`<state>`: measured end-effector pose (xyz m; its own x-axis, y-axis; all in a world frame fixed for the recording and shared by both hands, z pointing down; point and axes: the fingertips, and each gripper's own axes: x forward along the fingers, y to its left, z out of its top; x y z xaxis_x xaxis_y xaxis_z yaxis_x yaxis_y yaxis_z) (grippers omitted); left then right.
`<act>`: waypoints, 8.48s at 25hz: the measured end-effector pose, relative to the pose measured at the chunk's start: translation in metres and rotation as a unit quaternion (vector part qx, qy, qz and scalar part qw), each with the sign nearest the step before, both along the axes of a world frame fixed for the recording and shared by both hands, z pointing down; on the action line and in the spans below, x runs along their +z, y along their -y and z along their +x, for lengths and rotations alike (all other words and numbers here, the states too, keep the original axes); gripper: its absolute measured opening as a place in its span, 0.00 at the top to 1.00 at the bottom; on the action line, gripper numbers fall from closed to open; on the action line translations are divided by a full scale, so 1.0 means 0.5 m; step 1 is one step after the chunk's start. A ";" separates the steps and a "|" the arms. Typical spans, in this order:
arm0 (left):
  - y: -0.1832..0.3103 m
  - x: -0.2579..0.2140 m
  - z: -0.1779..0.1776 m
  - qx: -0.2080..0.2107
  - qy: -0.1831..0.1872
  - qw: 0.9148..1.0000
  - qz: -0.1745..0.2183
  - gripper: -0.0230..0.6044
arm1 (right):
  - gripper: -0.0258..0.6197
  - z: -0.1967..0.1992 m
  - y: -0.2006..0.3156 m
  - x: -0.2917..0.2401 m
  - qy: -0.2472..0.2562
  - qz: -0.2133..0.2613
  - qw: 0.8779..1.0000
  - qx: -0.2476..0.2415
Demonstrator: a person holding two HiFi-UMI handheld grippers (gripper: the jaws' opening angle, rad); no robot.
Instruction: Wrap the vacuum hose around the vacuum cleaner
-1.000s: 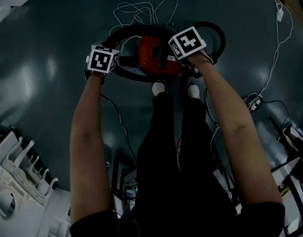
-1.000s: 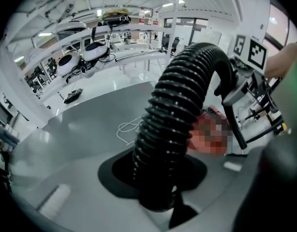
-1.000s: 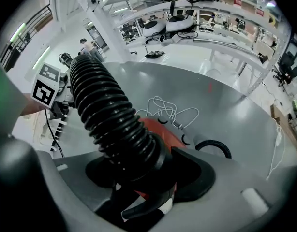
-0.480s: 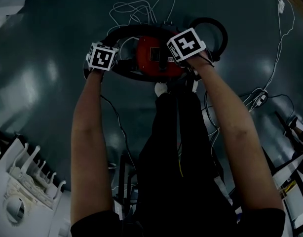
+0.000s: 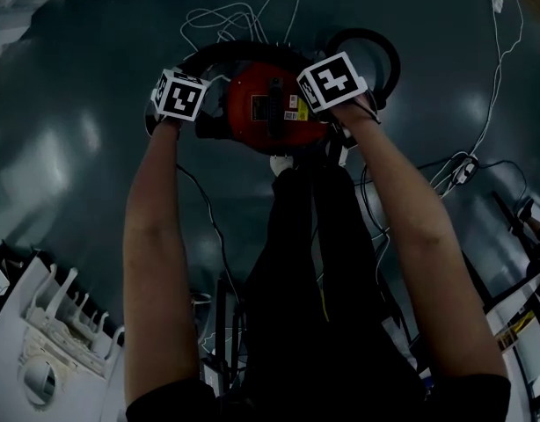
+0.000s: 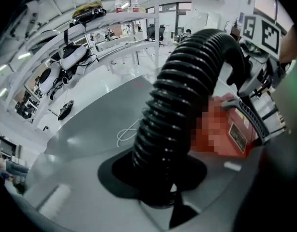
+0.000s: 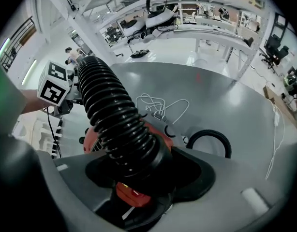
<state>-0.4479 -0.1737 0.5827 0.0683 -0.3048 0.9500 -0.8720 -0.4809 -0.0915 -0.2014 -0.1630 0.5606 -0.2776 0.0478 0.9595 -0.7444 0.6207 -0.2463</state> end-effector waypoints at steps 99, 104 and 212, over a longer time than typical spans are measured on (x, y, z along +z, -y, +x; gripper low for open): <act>0.078 -0.060 0.349 0.313 0.035 0.937 0.152 0.54 | 0.69 0.075 0.081 -0.007 0.044 0.135 0.969 -0.200; 0.053 -0.010 0.260 0.258 0.073 0.959 0.094 0.65 | 0.69 0.104 0.097 -0.031 0.038 0.127 0.976 -0.170; -0.578 0.066 0.807 0.173 -0.290 0.941 -0.029 0.42 | 0.70 0.187 -0.322 -0.029 0.114 -0.221 0.968 0.025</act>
<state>-0.0442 0.1154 0.6157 0.6657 -0.1184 0.7368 -0.5579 -0.7347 0.3860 -0.1078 -0.0021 0.5459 -0.4915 0.4216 0.7620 -0.6662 0.3815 -0.6408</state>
